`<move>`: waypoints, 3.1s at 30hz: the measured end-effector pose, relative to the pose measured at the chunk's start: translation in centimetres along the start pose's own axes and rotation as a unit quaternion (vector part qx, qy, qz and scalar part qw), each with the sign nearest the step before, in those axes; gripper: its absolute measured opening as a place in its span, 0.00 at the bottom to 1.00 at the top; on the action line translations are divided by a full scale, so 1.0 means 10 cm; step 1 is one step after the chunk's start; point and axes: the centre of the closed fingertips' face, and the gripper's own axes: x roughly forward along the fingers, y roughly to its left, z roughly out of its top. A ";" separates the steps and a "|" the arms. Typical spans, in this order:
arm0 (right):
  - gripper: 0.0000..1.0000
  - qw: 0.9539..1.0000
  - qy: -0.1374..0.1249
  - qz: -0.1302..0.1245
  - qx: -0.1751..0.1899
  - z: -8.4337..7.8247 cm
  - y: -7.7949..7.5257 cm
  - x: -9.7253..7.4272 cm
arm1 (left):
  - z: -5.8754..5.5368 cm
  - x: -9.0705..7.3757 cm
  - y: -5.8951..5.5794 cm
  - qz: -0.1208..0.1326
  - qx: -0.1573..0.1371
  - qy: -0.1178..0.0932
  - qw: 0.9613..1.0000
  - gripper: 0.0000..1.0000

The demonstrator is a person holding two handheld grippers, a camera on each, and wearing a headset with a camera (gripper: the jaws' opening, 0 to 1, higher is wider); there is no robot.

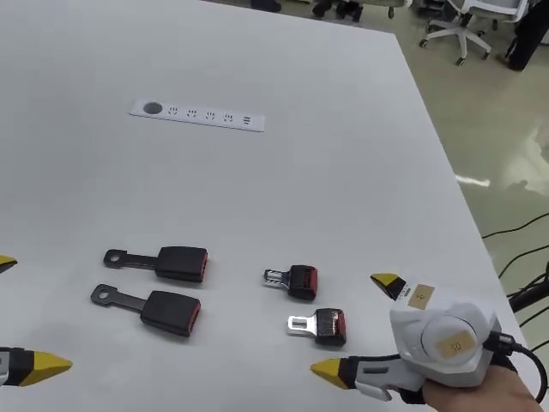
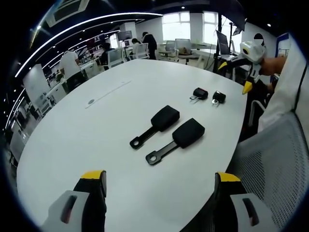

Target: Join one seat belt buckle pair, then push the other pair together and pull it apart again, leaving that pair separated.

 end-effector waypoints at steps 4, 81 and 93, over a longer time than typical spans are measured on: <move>0.88 1.000 0.003 0.001 0.000 -0.04 -0.01 0.02 | 0.01 -0.01 0.02 0.006 0.020 0.006 1.000 0.94; 0.43 0.971 0.133 0.160 -0.121 -0.54 -0.04 0.58 | 0.45 1.15 -0.79 -0.224 0.281 0.091 0.929 0.44; 0.38 0.966 0.143 0.173 -0.127 -0.64 -0.05 0.68 | 0.35 1.30 -0.77 -0.241 0.278 0.117 0.922 0.42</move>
